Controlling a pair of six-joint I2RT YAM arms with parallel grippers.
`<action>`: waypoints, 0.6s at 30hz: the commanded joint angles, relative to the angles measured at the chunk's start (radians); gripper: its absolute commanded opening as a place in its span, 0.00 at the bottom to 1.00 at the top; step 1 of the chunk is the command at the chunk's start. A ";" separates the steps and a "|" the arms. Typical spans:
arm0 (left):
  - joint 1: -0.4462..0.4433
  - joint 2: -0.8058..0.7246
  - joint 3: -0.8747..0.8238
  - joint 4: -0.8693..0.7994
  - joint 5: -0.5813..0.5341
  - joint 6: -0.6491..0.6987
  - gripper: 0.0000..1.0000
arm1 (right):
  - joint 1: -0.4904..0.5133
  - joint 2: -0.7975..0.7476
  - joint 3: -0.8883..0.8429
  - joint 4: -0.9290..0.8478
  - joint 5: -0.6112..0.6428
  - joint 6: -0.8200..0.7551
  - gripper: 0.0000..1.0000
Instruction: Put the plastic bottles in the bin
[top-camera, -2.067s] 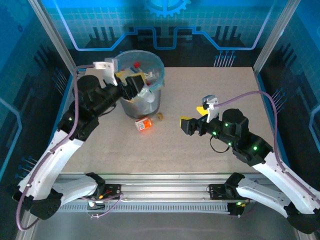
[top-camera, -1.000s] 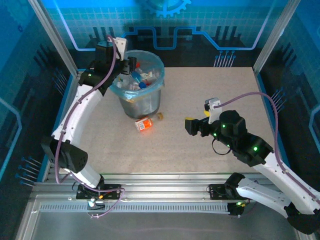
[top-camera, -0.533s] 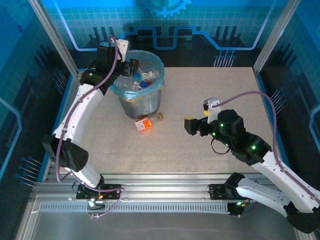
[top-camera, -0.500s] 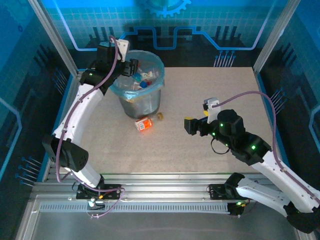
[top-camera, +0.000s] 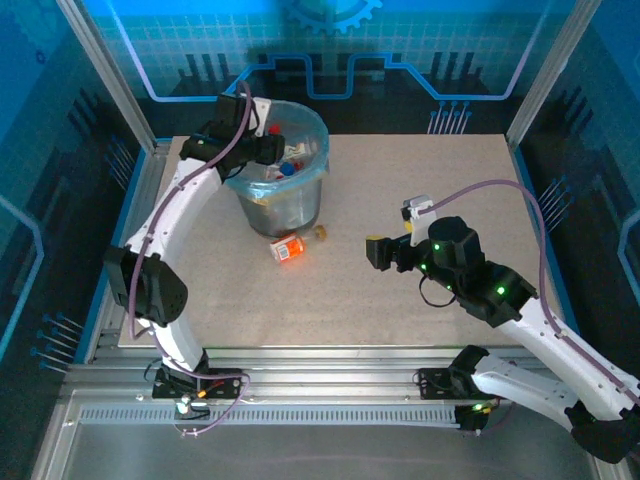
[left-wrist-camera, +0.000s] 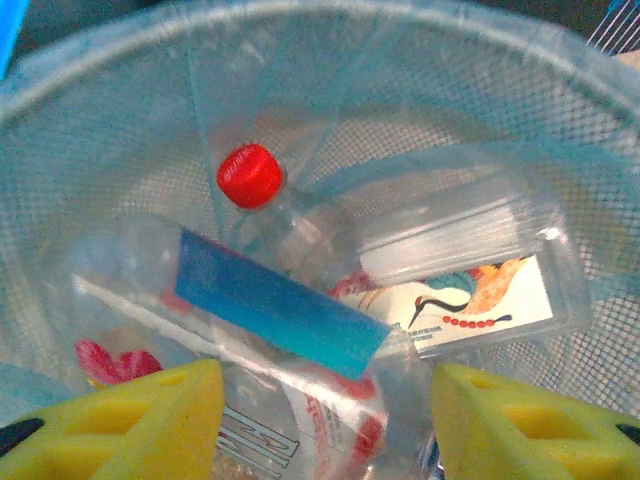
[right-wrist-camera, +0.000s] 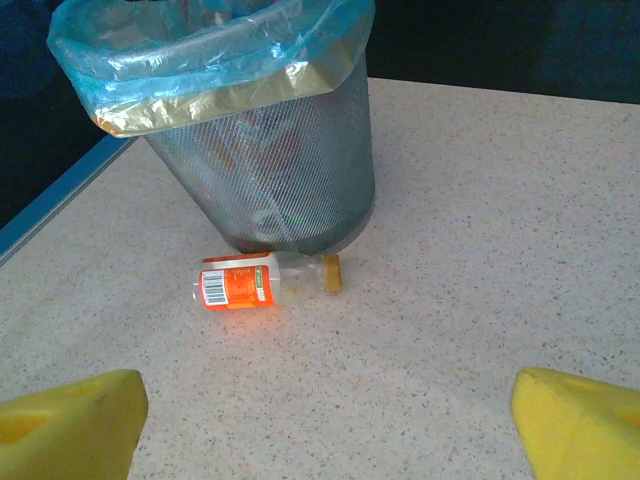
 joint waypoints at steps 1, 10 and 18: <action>0.008 0.014 0.013 -0.047 0.030 -0.025 0.58 | -0.009 0.004 0.024 -0.027 -0.003 0.008 0.95; 0.007 -0.068 0.170 -0.072 0.092 -0.067 0.67 | -0.006 0.119 0.081 -0.032 -0.110 -0.042 0.93; 0.007 -0.474 -0.191 0.111 0.132 -0.094 0.77 | 0.060 0.361 0.153 0.055 -0.260 -0.388 0.93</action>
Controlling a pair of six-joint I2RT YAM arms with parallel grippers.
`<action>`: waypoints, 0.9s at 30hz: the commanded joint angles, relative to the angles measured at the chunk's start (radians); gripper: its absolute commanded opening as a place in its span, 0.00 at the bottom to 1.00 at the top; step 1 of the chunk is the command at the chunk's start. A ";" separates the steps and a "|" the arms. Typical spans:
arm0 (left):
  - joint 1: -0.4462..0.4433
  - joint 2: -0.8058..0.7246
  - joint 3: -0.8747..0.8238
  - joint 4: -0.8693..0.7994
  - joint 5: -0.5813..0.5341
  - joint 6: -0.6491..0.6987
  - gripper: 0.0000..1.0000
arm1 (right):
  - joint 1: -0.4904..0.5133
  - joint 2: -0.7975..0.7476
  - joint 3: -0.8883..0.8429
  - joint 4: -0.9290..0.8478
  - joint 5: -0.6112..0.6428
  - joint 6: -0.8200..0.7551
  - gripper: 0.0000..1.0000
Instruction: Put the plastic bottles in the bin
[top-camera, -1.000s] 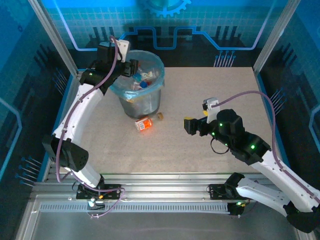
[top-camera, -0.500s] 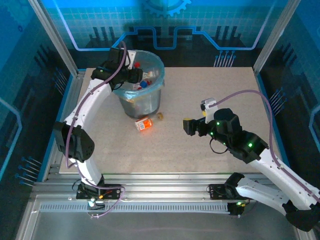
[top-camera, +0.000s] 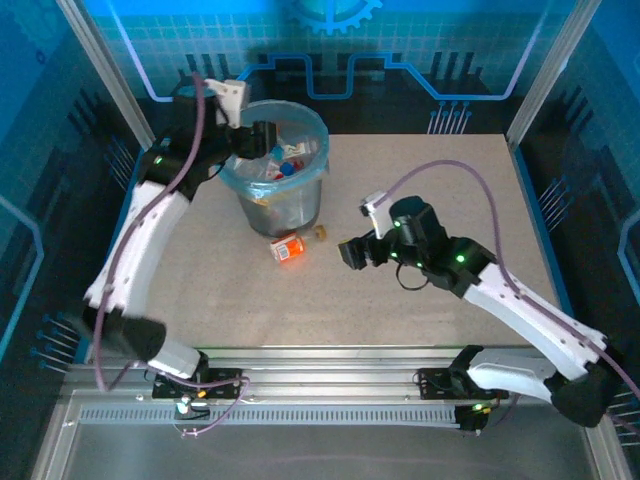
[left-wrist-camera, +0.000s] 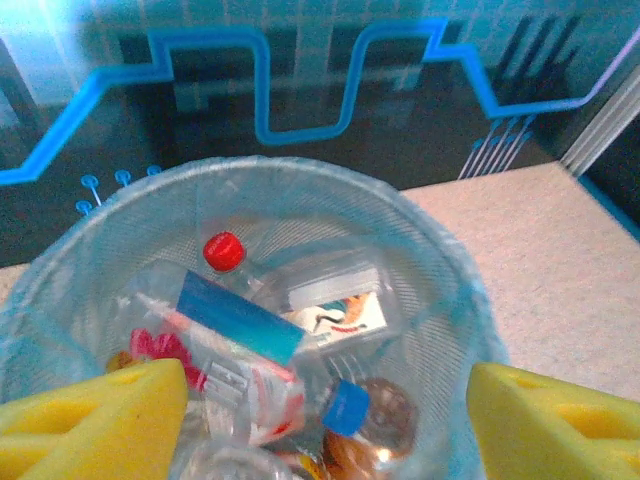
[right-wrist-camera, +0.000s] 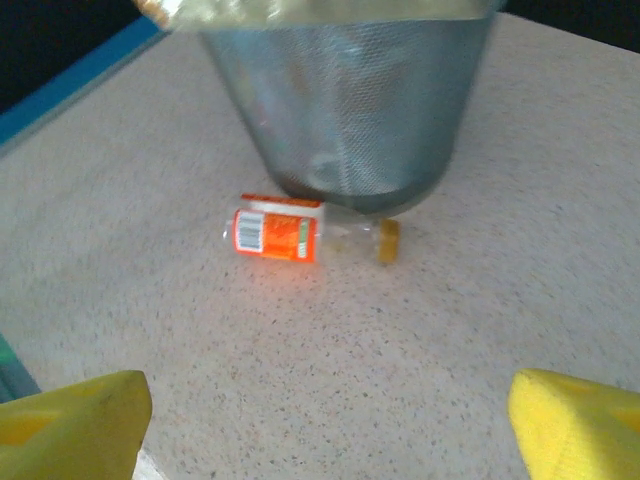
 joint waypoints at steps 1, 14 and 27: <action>0.006 -0.198 -0.180 0.096 0.051 -0.020 0.78 | 0.048 0.097 0.039 0.060 -0.094 -0.249 0.93; 0.008 -0.752 -0.800 0.101 -0.089 0.023 0.91 | 0.114 0.537 0.094 0.301 -0.143 -0.836 0.93; 0.008 -0.814 -0.902 0.053 -0.211 -0.036 0.93 | 0.077 0.848 0.232 0.473 -0.052 -0.873 0.93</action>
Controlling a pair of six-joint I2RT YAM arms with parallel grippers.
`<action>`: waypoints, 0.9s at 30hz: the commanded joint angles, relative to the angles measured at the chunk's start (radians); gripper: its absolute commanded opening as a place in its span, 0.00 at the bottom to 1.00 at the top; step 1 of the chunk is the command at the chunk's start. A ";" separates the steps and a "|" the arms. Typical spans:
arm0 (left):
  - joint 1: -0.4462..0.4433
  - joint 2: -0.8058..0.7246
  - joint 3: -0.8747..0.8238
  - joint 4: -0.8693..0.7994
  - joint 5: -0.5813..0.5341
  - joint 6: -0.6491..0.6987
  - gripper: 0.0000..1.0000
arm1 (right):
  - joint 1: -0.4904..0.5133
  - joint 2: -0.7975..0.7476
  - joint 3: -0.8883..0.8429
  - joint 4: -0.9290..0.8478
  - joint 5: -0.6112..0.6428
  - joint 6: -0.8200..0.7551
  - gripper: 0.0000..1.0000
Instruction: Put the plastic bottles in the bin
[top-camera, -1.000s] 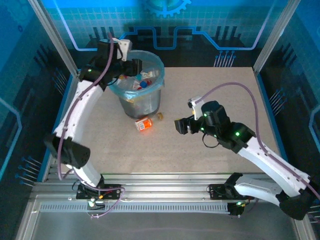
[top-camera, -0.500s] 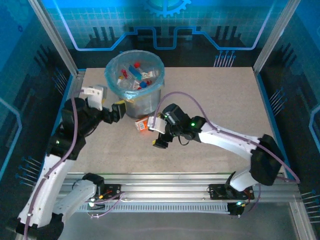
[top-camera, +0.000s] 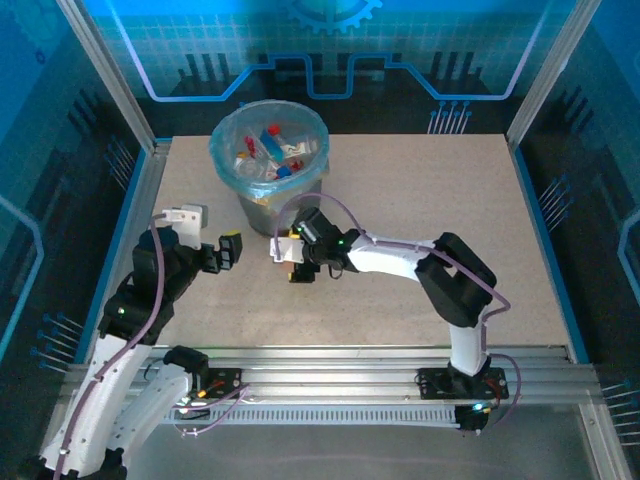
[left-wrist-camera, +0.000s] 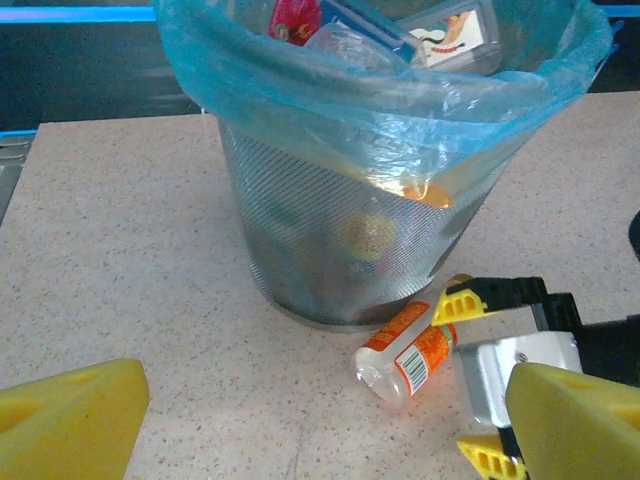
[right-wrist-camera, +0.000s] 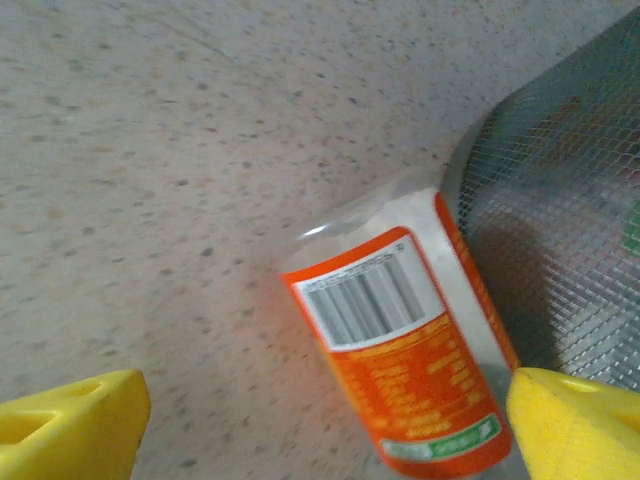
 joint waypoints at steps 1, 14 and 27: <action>0.008 -0.010 -0.013 -0.007 -0.042 -0.024 0.93 | -0.027 0.057 0.057 0.061 0.024 -0.020 0.93; 0.008 -0.011 -0.001 -0.013 -0.047 -0.024 0.93 | -0.059 0.134 0.098 -0.033 -0.036 -0.031 0.84; 0.007 -0.016 0.024 -0.033 -0.050 -0.019 0.92 | -0.033 0.143 0.085 -0.123 -0.023 -0.077 0.66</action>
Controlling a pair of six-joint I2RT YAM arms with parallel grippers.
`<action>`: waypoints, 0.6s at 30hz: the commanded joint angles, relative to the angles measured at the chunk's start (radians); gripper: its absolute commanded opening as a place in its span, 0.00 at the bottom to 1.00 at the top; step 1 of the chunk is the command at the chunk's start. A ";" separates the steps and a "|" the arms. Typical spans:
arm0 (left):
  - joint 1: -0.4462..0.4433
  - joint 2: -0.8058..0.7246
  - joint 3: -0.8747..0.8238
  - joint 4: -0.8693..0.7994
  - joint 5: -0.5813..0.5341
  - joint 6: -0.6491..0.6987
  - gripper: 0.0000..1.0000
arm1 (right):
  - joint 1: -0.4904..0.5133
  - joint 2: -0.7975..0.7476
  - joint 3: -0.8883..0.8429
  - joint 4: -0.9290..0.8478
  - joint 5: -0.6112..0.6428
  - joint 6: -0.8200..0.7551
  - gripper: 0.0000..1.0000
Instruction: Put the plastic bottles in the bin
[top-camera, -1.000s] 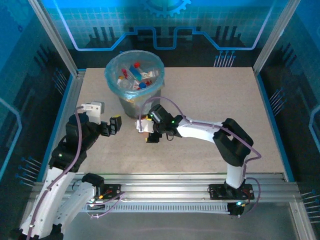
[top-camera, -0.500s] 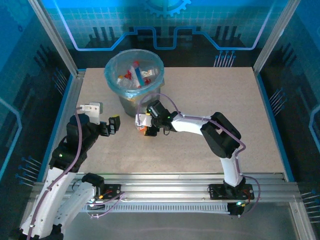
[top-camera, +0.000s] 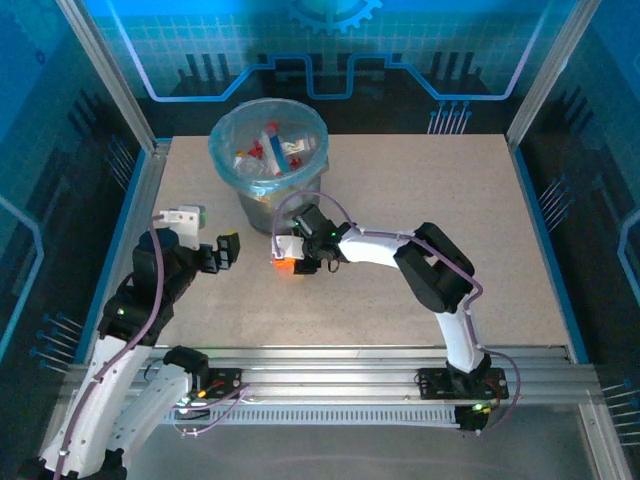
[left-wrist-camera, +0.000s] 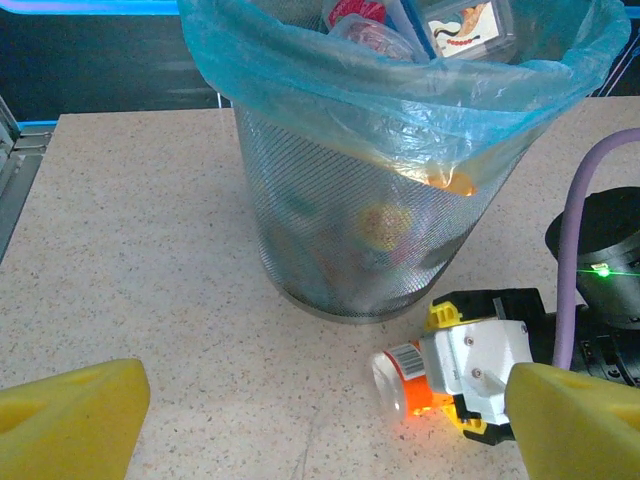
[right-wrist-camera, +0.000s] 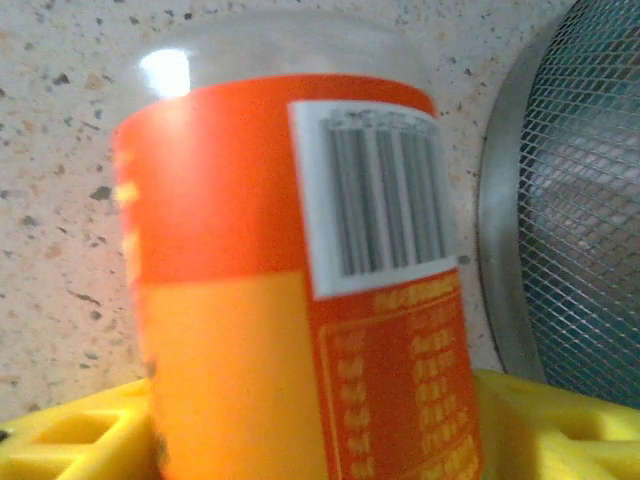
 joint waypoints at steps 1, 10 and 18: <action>0.008 -0.009 0.029 -0.019 -0.019 -0.010 0.92 | 0.012 -0.021 -0.033 -0.057 -0.010 0.004 0.63; 0.008 0.012 0.088 -0.022 0.104 -0.071 0.86 | 0.038 -0.357 -0.313 0.001 -0.004 0.205 0.46; -0.060 0.183 0.166 0.105 0.368 -0.214 0.80 | 0.032 -0.795 -0.586 0.062 0.028 0.469 0.45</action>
